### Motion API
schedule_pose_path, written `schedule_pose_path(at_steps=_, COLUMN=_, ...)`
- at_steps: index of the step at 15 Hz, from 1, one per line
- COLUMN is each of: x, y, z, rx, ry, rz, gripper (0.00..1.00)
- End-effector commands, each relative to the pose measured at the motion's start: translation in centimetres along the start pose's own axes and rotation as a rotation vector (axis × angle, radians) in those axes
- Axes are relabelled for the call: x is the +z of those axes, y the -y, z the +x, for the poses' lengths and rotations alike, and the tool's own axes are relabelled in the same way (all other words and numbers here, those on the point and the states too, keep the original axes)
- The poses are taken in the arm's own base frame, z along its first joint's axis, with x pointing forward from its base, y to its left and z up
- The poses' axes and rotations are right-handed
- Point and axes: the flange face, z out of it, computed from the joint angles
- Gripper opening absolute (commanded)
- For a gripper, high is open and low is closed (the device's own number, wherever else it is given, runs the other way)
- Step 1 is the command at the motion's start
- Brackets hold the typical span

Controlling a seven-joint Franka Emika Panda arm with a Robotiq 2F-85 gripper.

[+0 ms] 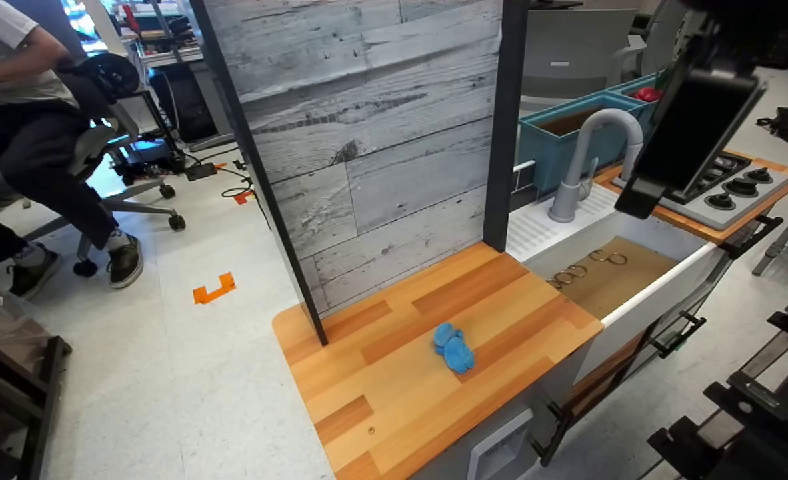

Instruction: Move the blue plush toy to the right side of the counter.

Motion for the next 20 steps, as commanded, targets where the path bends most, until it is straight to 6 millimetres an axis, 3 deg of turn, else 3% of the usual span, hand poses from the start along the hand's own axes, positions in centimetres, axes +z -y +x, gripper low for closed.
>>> schedule_pose_path(at_steps=1, x=4.5, y=-0.3, z=1.4, rx=-0.018, ry=-0.026, rz=0.058, gripper=1.00)
schedule_pose_path(at_steps=13, x=21.4, y=0.9, z=6.4, rx=0.037, ry=0.081, rz=0.226, gripper=1.00)
schedule_pose_path(at_steps=16, x=24.5, y=1.6, z=7.8, rx=0.045, ry=0.111, rz=0.253, gripper=1.00)
schedule_pose_path(at_steps=20, x=26.5, y=3.2, z=9.7, rx=0.049, ry=0.144, rz=0.249, gripper=1.00)
